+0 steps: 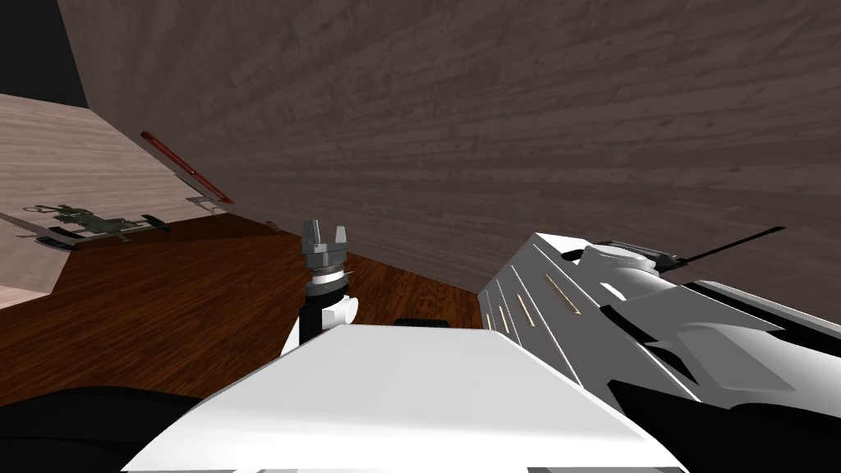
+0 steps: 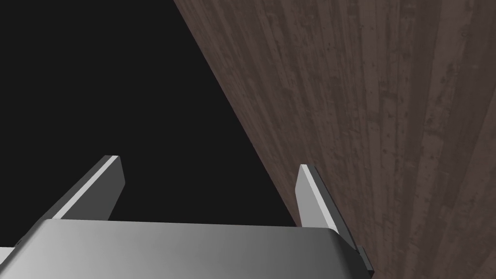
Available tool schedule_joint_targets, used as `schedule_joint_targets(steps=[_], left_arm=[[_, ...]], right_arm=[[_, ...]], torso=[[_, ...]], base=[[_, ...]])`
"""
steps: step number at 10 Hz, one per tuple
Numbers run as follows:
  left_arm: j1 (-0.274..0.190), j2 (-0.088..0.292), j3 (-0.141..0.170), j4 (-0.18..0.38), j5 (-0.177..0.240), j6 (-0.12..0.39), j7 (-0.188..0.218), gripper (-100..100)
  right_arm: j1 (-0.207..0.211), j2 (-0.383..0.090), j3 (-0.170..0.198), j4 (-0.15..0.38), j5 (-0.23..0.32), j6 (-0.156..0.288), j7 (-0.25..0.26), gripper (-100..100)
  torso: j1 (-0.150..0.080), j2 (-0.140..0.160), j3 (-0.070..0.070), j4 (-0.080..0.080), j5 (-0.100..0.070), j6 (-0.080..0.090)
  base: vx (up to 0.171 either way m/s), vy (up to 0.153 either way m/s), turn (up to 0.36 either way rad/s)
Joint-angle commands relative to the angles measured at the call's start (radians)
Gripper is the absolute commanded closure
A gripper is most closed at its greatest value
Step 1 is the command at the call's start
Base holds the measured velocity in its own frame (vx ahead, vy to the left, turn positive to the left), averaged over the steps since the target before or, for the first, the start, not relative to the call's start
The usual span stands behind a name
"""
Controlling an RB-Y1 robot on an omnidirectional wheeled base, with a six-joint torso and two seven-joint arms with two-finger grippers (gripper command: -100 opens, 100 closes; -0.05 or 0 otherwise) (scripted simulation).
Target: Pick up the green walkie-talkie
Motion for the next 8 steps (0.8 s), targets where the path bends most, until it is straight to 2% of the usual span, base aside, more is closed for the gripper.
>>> schedule_joint_targets(steps=[1, 2, 4, 6, 7, 8], left_arm=[[0.0, 0.0, 0.0, 0.0, 0.0, 0.0, 0.0, 0], [0.0, 0.0, 0.0, 0.0, 0.0, 0.0, 0.0, 0], [0.0, 0.0, 0.0, 0.0, 0.0, 0.0, 0.0, 0], [0.0, 0.0, 0.0, 0.0, 0.0, 0.0, 0.0, 0], [0.0, 0.0, 0.0, 0.0, 0.0, 0.0, 0.0, 0], [0.0, 0.0, 0.0, 0.0, 0.0, 0.0, 0.0, 0]], right_arm=[[-0.016, 0.006, 0.005, 0.05, 0.011, -0.009, -0.007, -100], [-0.029, -0.003, 0.013, 0.084, 0.016, 0.01, -0.028, -100], [-0.029, -0.003, 0.013, 0.089, 0.016, 0.01, -0.028, -100], [-0.032, -0.001, 0.015, 0.092, 0.02, 0.006, -0.032, -100], [-0.031, -0.002, 0.015, 0.09, 0.019, 0.008, -0.03, 0], [0.018, -0.004, -0.035, 0.049, 0.037, -0.013, -0.01, -100]], torso=[[0.0, 0.0, 0.0, 0.0, 0.0, 0.0], [0.002, 0.0, 0.0, 0.0, 0.001, 0.0], [-0.003, 0.001, 0.001, 0.0, -0.001, 0.0], [0.001, -0.001, 0.0, 0.0, 0.0, 0.0], [0.003, -0.001, -0.001, 0.0, 0.001, 0.0], [0.003, -0.001, 0.0, 0.0, 0.001, 0.0]], base=[[0.0, 0.0, 0.0], [-0.026, -0.073, -0.026], [-0.016, -0.074, 0.002], [0.006, -0.009, -0.001], [0.0, 0.0, 0.0], [0.081, 0.008, -0.097]])
